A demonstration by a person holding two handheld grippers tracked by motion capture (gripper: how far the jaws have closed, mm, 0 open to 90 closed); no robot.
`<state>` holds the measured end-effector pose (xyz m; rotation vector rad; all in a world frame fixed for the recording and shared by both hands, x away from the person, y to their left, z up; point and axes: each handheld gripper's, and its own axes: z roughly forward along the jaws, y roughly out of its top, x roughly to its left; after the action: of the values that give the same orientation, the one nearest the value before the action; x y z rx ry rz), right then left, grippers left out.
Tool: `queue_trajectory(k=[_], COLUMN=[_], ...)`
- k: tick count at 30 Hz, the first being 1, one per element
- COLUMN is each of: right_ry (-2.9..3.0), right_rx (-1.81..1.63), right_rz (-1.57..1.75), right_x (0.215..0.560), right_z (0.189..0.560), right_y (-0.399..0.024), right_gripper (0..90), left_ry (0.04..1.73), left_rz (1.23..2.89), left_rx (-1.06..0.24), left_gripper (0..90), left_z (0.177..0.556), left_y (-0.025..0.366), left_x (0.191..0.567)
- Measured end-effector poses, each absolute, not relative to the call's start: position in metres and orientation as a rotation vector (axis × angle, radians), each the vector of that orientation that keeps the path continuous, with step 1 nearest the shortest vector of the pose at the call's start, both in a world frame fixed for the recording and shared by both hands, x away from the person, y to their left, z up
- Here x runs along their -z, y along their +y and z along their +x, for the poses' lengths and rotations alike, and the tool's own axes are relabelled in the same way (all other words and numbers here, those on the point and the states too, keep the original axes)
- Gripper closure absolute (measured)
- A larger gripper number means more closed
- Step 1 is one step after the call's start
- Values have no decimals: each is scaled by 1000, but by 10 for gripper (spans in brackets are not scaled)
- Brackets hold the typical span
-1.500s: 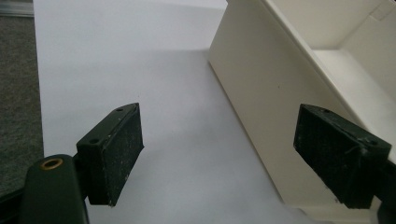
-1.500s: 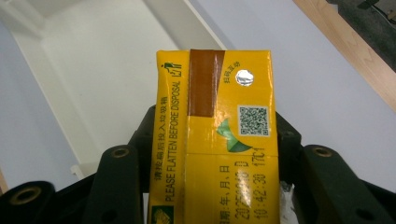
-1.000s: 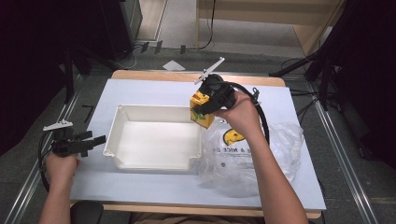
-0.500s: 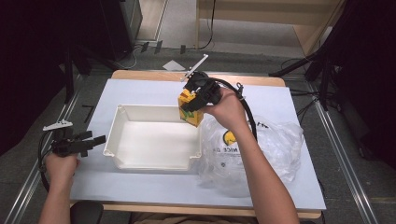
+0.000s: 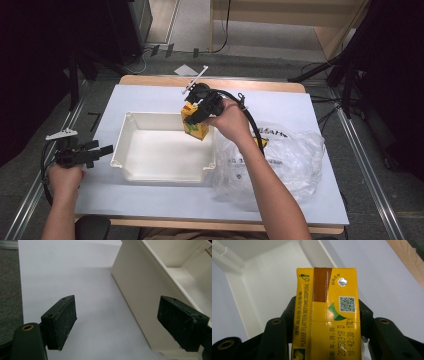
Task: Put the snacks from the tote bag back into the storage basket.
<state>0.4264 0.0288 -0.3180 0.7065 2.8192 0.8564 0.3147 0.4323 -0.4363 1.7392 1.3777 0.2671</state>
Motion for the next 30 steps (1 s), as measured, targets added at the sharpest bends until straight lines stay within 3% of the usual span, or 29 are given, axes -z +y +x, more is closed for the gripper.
queue_trajectory(k=[30], right_ry=[2835], right_rx=[-831], right_rz=[836], right_x=[372], right_z=[445], right_y=[28], right_gripper=[529], left_ry=[1377], left_rz=[1741], left_rx=[-265], left_gripper=[168], left_z=[315], left_y=[432], left_x=[437])
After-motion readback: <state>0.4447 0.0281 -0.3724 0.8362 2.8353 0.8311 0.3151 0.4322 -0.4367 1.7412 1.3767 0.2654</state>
